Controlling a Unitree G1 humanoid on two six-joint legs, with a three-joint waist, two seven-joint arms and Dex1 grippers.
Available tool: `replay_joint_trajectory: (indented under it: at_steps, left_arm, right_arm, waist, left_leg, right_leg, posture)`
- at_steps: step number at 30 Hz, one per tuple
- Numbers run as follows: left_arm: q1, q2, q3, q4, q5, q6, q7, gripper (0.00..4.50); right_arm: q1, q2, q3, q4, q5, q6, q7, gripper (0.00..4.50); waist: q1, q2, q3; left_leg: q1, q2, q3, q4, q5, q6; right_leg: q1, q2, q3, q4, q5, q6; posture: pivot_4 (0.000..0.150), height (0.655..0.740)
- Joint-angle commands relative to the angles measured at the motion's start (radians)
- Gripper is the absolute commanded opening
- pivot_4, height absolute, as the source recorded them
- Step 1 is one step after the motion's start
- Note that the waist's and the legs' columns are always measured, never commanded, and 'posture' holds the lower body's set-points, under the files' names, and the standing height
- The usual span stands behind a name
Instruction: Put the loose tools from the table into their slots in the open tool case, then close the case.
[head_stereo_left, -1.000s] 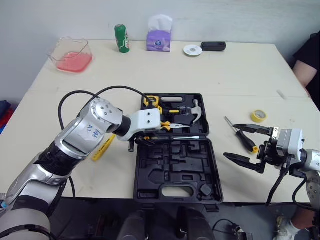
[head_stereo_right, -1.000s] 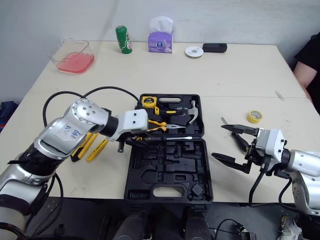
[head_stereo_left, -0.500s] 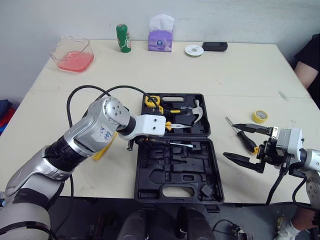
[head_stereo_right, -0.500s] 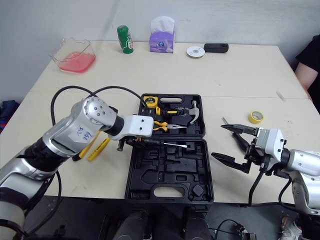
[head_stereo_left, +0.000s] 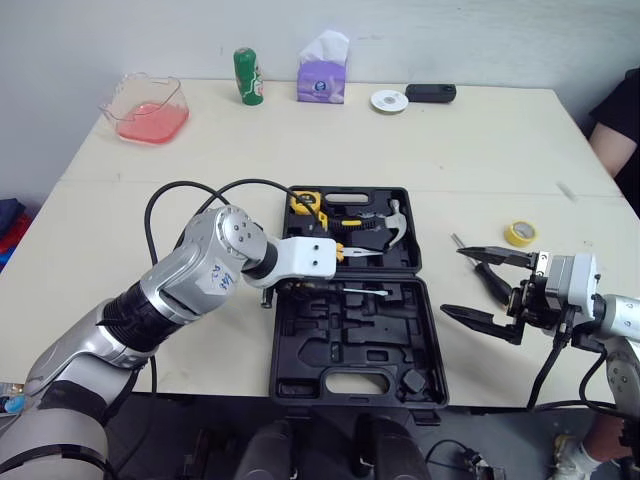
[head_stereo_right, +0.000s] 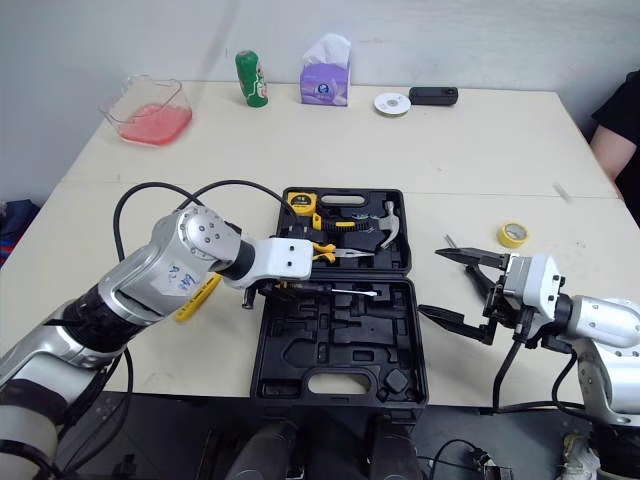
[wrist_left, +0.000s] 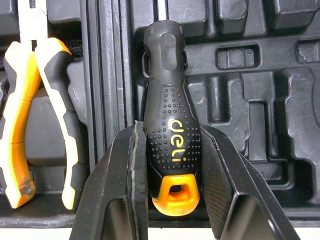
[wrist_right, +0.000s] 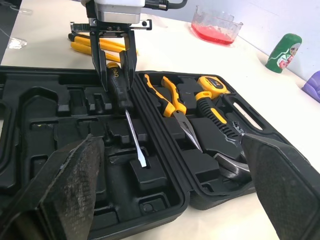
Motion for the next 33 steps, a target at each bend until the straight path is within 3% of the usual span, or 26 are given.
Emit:
replay_joint_trajectory:
  at_steps: [1, 12, 18, 28, 31, 33]
  left_arm:
    - [-0.01, -0.011, -0.004, -0.007, 0.023, -0.021, 0.009, 0.99]
    - [0.01, 0.01, 0.016, 0.018, 0.027, -0.108, -0.01, 0.99]
    - [0.011, -0.044, 0.068, 0.026, -0.032, -0.155, -0.018, 3.75]
    - [0.077, -0.02, 0.232, 0.057, -0.151, -0.27, -0.064, 3.75]
    - [0.12, -0.034, 0.339, 0.103, -0.221, -0.37, -0.049, 2.95]
    - [0.166, -0.035, 0.387, 0.132, -0.278, -0.38, -0.069, 2.02]
  right_arm:
    - [-0.008, -0.007, -0.005, -0.037, 0.008, 0.0, -0.003, 4.5]
    - [-0.002, -0.017, -0.016, -0.028, 0.001, -0.012, 0.013, 4.5]
    - [-0.015, -0.063, -0.035, -0.033, 0.023, 0.032, 0.023, 4.5]
    - [-0.05, -0.067, -0.028, -0.044, 0.023, 0.073, 0.005, 4.5]
    - [-0.049, -0.063, -0.028, -0.042, 0.023, 0.084, -0.002, 4.5]
    - [-0.039, -0.056, -0.027, -0.048, 0.028, 0.089, -0.002, 4.5]
  waist:
    - [0.001, 0.0, 0.0]
    - [0.0, 0.0, 0.0]
    - [0.001, 0.0, 0.0]
    - [-0.002, 0.0, 0.0]
    - [-0.002, 0.0, 0.0]
    - [-0.002, 0.0, 0.0]
  left_leg:
    - [0.0, 0.0, 0.0, 0.0, 0.0, 0.0]
    - [0.0, 0.0, 0.0, 0.001, 0.0, 0.0]
    - [0.0, -0.001, -0.001, 0.002, 0.0, 0.0]
    - [-0.001, 0.0, -0.002, 0.004, 0.0, 0.001]
    - [-0.002, 0.0, -0.002, 0.005, 0.0, 0.001]
    - [-0.002, 0.0, -0.002, 0.005, 0.0, 0.001]
  right_leg:
    - [0.0, 0.0, 0.0, 0.0, 0.0, 0.0]
    - [0.0, 0.0, 0.0, 0.0, 0.0, 0.0]
    - [0.001, -0.001, 0.0, 0.001, 0.0, 0.0]
    - [0.0, 0.0, -0.001, 0.002, 0.0, 0.0]
    - [0.0, -0.001, -0.001, 0.002, 0.0, 0.0]
    - [0.0, -0.001, -0.002, 0.002, 0.0, 0.0]
  posture:
    - [0.15, 0.74]
    - [0.15, 0.74]
    - [0.15, 0.74]
    - [0.15, 0.74]
    - [0.15, 0.74]
    - [0.15, 0.74]
